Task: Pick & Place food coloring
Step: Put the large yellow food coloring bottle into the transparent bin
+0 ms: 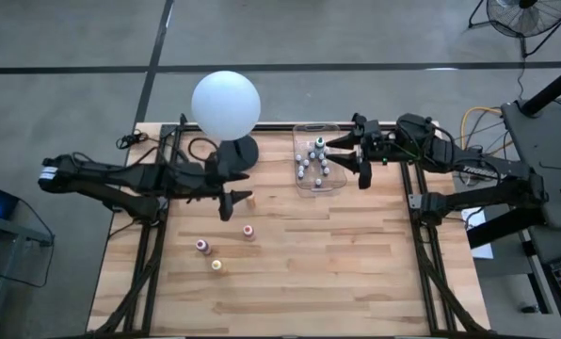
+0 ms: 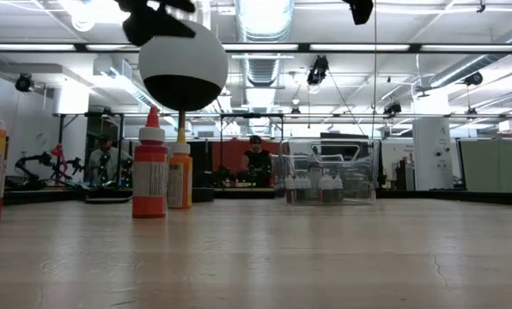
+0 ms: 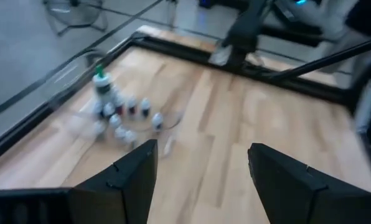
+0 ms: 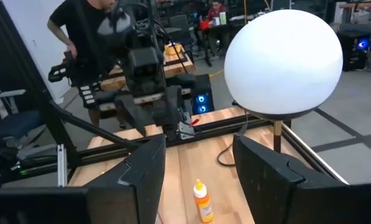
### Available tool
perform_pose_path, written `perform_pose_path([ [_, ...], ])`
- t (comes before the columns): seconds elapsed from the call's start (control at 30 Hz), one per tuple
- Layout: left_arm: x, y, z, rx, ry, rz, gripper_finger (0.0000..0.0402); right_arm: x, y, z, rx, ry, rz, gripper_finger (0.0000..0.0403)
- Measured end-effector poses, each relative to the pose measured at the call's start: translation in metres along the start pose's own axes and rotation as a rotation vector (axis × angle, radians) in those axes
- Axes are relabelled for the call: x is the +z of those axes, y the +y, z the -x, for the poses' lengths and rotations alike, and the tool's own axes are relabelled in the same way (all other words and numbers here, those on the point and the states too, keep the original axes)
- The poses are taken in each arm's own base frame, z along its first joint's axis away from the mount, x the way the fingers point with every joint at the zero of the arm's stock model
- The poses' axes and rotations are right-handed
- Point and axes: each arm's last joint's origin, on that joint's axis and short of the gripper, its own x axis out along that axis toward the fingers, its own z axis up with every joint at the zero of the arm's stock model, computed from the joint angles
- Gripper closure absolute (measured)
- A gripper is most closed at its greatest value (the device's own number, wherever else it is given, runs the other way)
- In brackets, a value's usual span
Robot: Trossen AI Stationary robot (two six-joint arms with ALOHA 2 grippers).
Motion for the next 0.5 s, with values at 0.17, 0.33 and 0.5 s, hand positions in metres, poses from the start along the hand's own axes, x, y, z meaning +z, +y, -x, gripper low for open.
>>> perform_pose_path([
  [0.17, -0.021, 0.007, 0.001, 0.088, 0.013, 0.011, 0.018, 0.0, 0.0, 0.0, 0.0, 0.0, 0.0, 0.0225],
  [0.33, -0.041, 0.012, -0.003, 0.113, 0.056, 0.045, 0.018, -0.001, 0.0, 0.0, -0.004, 0.013, -0.003, 0.0225],
  [0.5, -0.061, 0.017, -0.007, 0.161, 0.103, 0.076, 0.0186, -0.002, 0.0, 0.0, -0.005, 0.018, -0.004, 0.0225],
])
